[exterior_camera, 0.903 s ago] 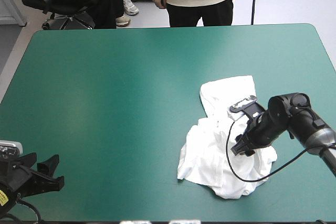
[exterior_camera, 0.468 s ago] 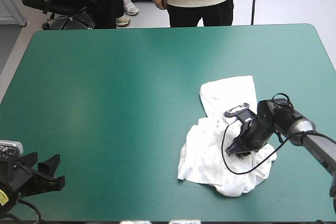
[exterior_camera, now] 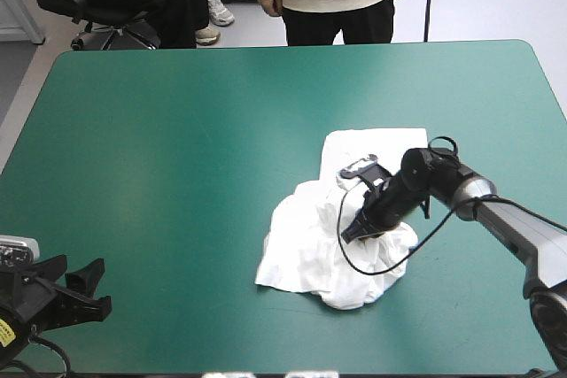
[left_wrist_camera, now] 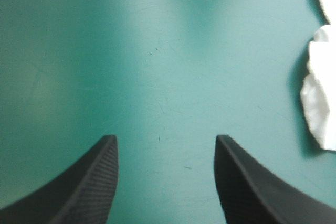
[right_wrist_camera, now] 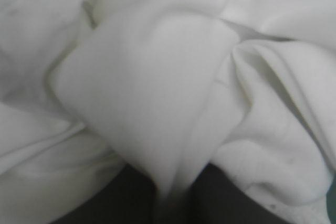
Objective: Fold the cloth
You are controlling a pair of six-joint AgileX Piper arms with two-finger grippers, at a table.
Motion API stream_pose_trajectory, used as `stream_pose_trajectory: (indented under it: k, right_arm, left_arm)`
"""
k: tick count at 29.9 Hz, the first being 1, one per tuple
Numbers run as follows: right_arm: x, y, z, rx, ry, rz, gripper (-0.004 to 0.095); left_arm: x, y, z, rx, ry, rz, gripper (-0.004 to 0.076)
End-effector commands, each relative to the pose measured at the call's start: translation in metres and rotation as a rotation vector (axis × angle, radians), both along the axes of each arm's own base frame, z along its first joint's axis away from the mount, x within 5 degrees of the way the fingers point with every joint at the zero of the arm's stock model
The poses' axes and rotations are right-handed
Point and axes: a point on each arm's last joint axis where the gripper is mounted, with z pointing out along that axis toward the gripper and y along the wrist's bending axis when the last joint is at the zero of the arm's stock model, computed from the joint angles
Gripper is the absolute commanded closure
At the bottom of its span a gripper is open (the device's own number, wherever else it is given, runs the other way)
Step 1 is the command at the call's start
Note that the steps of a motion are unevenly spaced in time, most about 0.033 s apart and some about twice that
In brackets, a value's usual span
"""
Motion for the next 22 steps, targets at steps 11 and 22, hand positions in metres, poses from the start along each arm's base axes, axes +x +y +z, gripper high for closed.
stream_pose_trajectory:
  k: [11,22]
  right_arm:
    - [0.022,0.153,0.034,0.083,-0.096,0.295,0.0909]
    - [0.034,0.199,0.076,0.096,-0.197,0.362,0.0531]
  left_arm:
    - [0.005,-0.002,0.012,-0.034,-0.091,-0.008,0.0319]
    - [0.004,-0.002,0.012,-0.033,-0.089,-0.008,0.0319]
